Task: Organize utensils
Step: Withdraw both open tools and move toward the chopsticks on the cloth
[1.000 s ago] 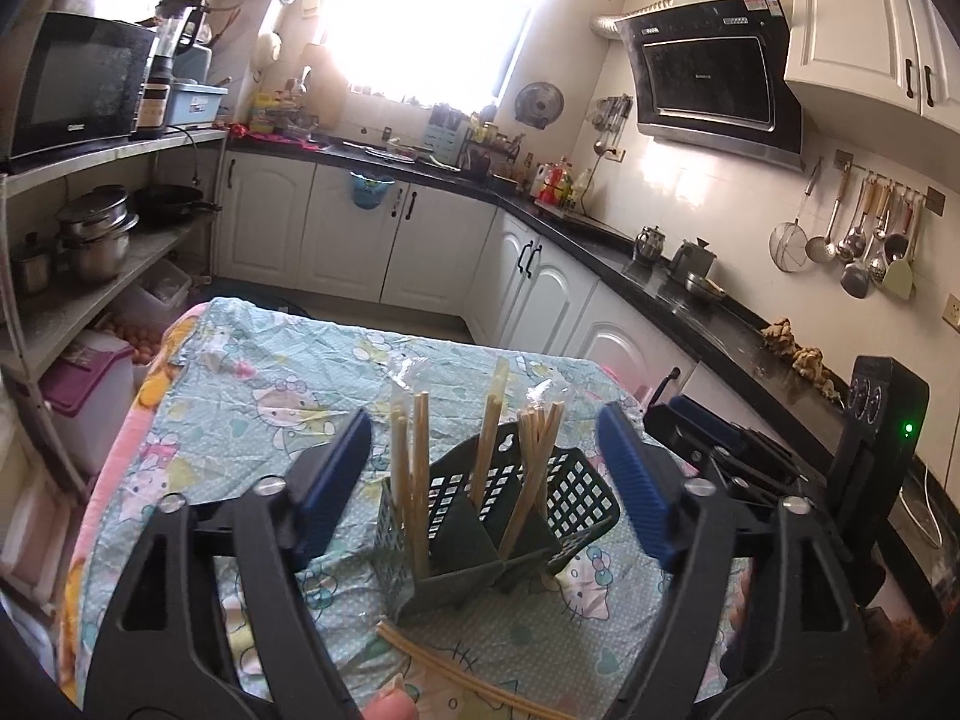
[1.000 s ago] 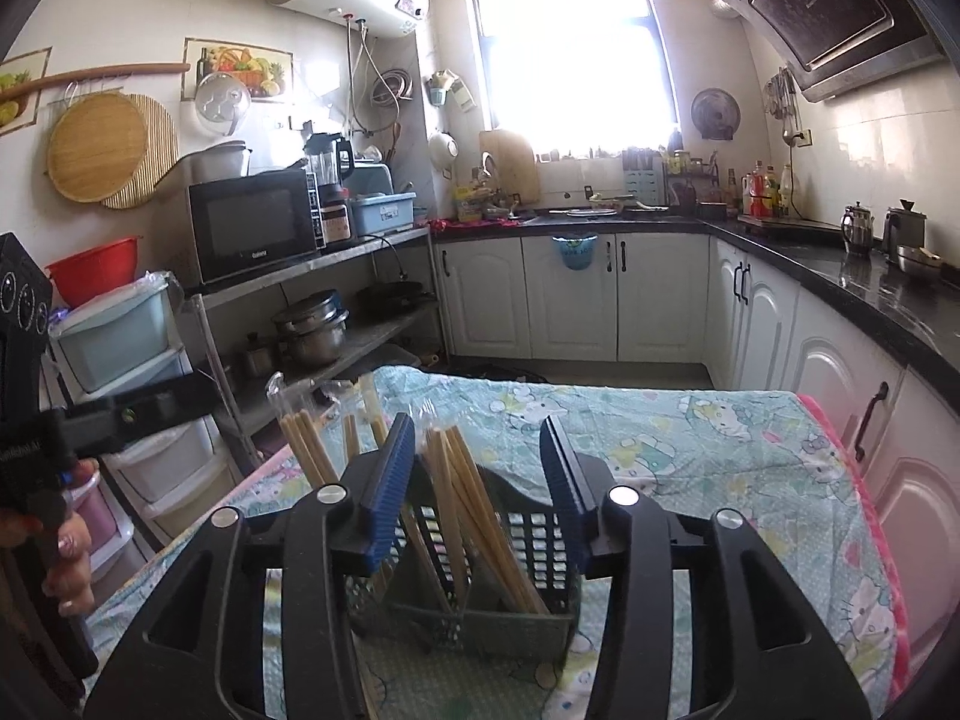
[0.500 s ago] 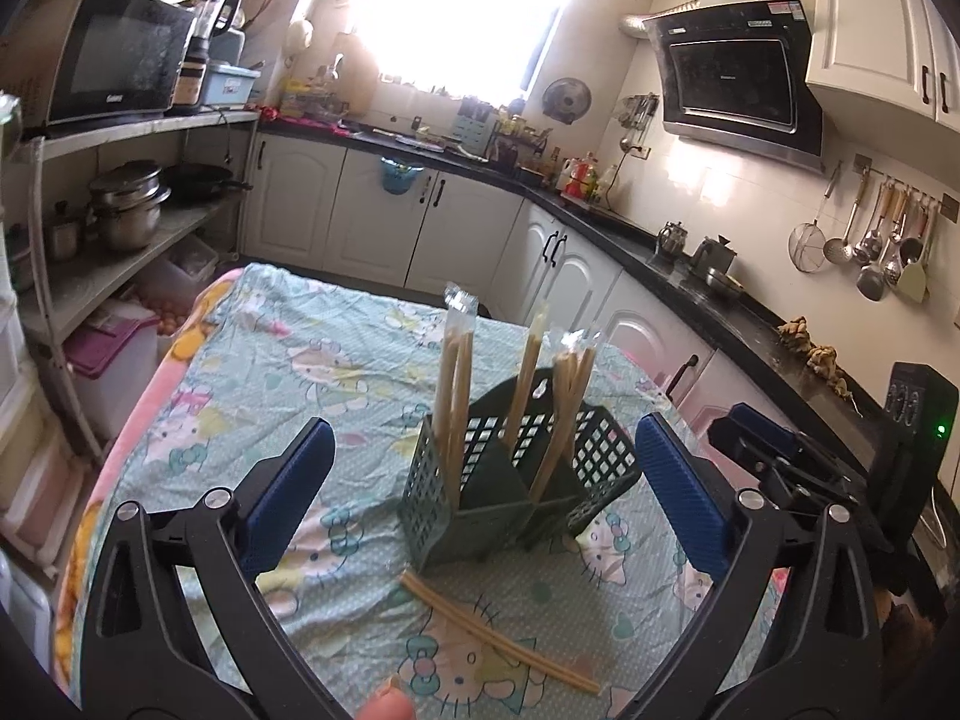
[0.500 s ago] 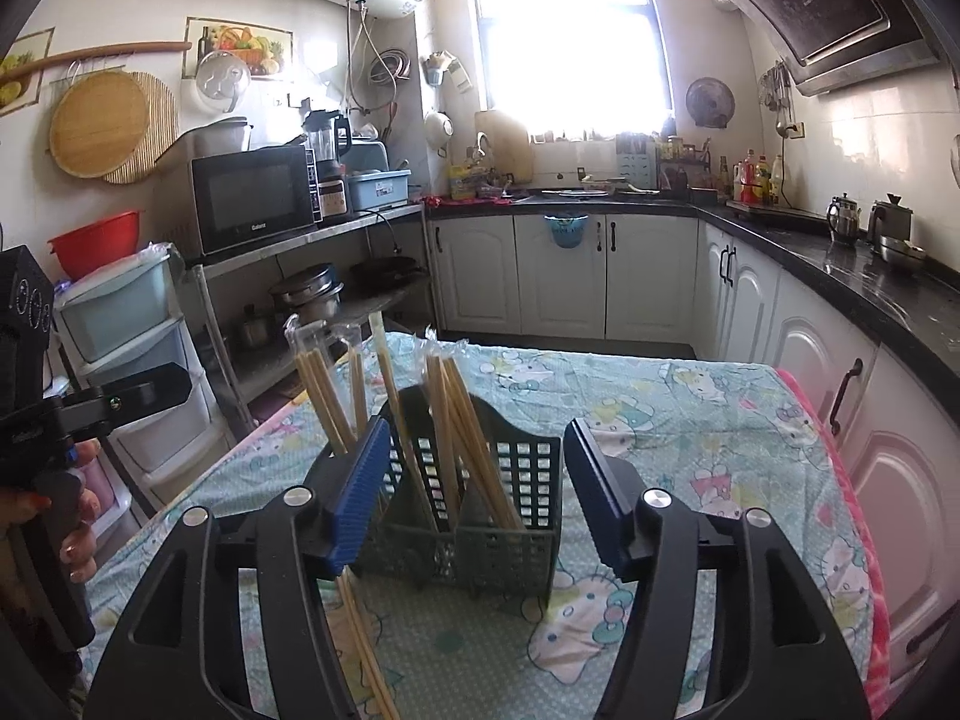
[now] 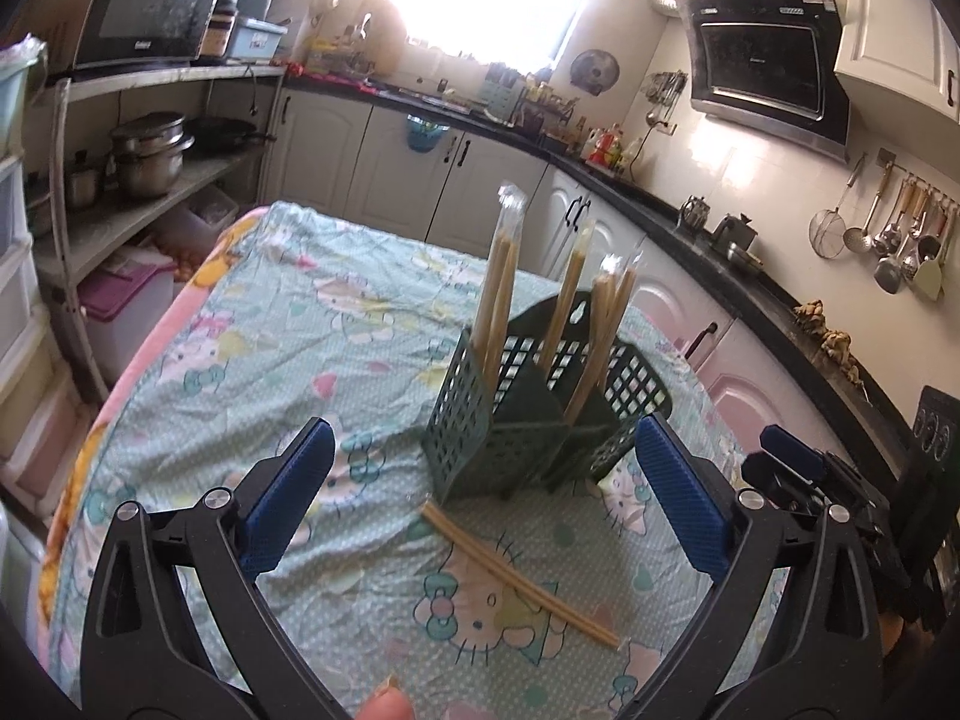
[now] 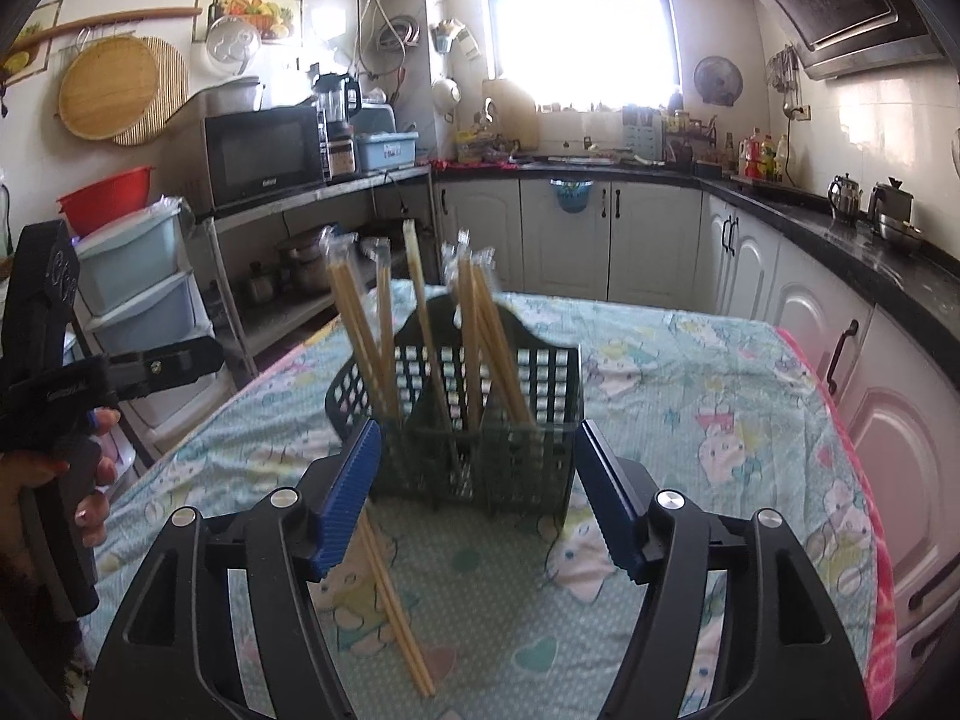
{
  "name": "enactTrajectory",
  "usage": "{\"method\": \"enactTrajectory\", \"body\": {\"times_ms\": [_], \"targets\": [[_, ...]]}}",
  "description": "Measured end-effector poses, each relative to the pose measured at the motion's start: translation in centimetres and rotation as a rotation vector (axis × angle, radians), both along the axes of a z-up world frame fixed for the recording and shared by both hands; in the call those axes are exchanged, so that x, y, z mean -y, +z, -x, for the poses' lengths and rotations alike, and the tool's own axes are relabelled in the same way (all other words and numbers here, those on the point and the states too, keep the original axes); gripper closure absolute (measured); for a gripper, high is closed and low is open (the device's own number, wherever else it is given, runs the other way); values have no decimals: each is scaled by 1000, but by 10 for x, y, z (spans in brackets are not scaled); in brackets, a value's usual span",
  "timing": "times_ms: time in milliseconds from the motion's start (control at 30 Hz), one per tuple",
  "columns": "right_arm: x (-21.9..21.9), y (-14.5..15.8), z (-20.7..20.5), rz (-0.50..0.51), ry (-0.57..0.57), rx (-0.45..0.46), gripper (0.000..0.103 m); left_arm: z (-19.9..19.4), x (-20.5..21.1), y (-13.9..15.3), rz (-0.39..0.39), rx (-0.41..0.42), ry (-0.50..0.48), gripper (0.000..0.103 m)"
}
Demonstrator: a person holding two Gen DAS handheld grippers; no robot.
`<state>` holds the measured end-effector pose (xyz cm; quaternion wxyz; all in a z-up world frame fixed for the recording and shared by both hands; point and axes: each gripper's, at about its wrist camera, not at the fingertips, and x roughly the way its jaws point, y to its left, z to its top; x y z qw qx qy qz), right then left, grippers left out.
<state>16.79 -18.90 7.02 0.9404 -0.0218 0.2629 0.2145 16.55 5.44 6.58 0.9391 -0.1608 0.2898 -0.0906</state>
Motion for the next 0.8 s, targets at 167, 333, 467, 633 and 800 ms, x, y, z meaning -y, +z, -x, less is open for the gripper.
{"method": "enactTrajectory", "body": {"times_ms": [167,333,467,633,800], "targets": [[2,-17,14,30,-8,-35,38,3,1,-13,3,-31,0,10],[8,-34,27,49,-29,-78,38,6,2,-23,3,-52,1,10],[15,-47,34,58,-70,-110,38,8,5,-33,-2,-73,-5,10],[24,-62,44,59,-120,-161,38,8,13,-46,-17,-108,-21,10],[31,-73,55,40,-155,-217,38,4,19,-62,-35,-160,-19,10]]}}
